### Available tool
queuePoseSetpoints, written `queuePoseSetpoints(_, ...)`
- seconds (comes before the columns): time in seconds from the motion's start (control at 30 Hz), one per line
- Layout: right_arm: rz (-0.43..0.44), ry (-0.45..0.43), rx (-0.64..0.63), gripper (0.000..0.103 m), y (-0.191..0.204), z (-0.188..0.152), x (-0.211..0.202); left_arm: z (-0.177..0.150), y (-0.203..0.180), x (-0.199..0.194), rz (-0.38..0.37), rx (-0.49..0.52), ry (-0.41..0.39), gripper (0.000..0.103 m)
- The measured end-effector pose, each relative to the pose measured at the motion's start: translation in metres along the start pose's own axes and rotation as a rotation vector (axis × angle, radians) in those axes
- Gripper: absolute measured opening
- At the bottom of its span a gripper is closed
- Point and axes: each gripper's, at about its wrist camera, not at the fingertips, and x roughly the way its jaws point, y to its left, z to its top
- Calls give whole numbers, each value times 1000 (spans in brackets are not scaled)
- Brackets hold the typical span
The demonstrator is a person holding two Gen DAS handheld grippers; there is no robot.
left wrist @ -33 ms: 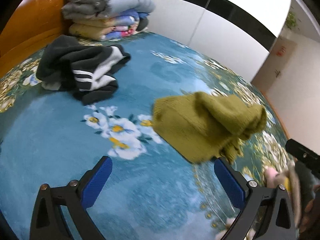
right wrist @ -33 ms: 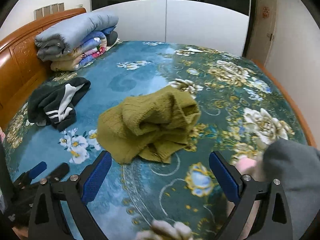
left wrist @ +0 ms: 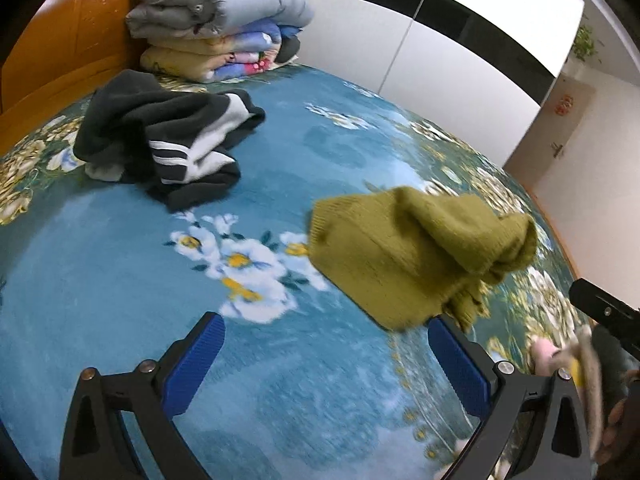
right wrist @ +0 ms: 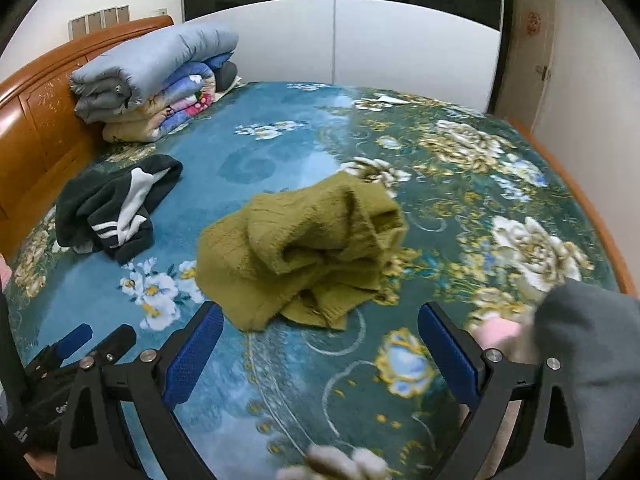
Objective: Fold clothes
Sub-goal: 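Move both grippers toward the crumpled olive-green sweater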
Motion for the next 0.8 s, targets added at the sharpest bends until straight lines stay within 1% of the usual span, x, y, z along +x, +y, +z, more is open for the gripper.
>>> queuePoseSetpoints(0.13,-11,-8,53,98,-11,-5,6,0,-6,10,19,104,2,103)
queuePoseSetpoints(0.2,-30,-7,43,98,-7,-9,11,0,-9,15,28,156,3,103)
queuePoseSetpoints(0.27,-38,17,21,98,3,-3,22,0,-12,20,37,208,4,103)
queuePoseSetpoints(0.33,-10,43,28,98,8,2,47,-1,-15,25,46,260,6,103)
queuePoseSetpoints(0.37,8,41,35,98,17,3,54,-2,-17,29,53,262,9,103)
queuePoseSetpoints(0.43,79,22,97,98,1,-6,65,-4,-19,29,64,226,13,103)
queuePoseSetpoints(0.6,94,46,100,98,8,-3,76,-4,-36,41,64,206,30,103)
queuePoseSetpoints(0.67,92,52,98,98,12,-1,80,-1,-5,50,48,104,28,103)
queuePoseSetpoints(0.73,89,55,101,98,14,1,84,0,4,54,43,58,23,103)
queuePoseSetpoints(0.8,85,58,101,98,16,3,88,1,7,57,42,33,25,103)
